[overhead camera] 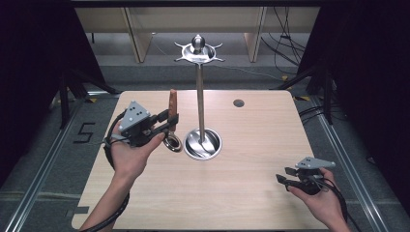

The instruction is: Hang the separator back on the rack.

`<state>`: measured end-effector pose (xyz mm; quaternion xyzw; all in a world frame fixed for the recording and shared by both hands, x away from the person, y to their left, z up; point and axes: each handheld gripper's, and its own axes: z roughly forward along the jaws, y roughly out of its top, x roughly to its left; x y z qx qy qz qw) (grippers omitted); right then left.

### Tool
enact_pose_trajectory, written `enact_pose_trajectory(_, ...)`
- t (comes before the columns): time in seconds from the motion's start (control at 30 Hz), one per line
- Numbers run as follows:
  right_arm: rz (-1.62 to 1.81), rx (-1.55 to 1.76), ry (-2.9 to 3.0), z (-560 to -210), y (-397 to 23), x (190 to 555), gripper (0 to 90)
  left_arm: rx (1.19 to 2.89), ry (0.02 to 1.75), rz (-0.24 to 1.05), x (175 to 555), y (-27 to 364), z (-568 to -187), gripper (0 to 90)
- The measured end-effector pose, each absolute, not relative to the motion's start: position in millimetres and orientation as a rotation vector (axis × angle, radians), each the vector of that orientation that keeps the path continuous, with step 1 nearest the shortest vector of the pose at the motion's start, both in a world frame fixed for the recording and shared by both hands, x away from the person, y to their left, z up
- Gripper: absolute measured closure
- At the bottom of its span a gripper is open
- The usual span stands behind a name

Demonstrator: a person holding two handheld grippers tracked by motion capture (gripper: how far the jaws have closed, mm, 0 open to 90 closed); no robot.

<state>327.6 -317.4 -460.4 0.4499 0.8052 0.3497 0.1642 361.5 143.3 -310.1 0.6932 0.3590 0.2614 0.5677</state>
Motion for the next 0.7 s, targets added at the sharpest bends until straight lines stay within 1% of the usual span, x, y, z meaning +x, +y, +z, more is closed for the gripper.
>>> enact_pose_trajectory(0.13, 1.003, 1.326, 2.292, -460.3, -315.9, 326.3, 52.6, 1.636, 0.829, 0.621, 363.6, 144.6, -305.9, 67.3)
enact_pose_trajectory(0.2, 1.001, 1.313, 2.288, -460.3, -316.3, 326.4, 52.5, 1.65, 0.79, 0.64, 366.9, 146.5, -304.3, 67.3)
enact_pose_trajectory(0.67, 0.989, 1.285, 2.292, -460.3, -317.1, 327.4, 51.8, 1.709, 0.745, 0.624, 376.5, 155.5, -299.5, 67.2)
enact_pose_trajectory(0.7, 0.989, 1.283, 2.291, -460.3, -317.1, 327.6, 51.8, 1.711, 0.764, 0.611, 375.4, 155.3, -299.2, 67.2)
